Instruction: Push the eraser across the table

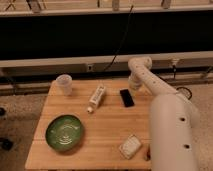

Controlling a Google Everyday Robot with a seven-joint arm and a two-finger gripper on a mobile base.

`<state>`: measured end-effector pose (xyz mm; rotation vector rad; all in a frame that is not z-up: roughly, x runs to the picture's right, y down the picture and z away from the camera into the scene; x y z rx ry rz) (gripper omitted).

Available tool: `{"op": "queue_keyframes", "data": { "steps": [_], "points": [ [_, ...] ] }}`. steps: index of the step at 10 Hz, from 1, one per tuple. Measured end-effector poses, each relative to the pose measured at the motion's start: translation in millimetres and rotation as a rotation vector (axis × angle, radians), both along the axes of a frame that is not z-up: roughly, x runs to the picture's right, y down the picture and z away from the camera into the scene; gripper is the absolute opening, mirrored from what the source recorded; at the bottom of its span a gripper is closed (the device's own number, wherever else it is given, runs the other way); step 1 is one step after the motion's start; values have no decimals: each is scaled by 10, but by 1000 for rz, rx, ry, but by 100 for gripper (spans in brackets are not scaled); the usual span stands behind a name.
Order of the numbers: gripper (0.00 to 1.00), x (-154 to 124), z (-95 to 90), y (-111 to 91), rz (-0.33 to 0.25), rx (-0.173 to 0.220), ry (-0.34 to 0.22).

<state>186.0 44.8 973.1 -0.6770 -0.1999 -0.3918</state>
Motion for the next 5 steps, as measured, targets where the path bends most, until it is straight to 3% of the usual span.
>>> {"op": "queue_keyframes", "data": {
  "steps": [5],
  "points": [
    [1, -416, -151, 148, -44, -41, -97]
  ]
}}
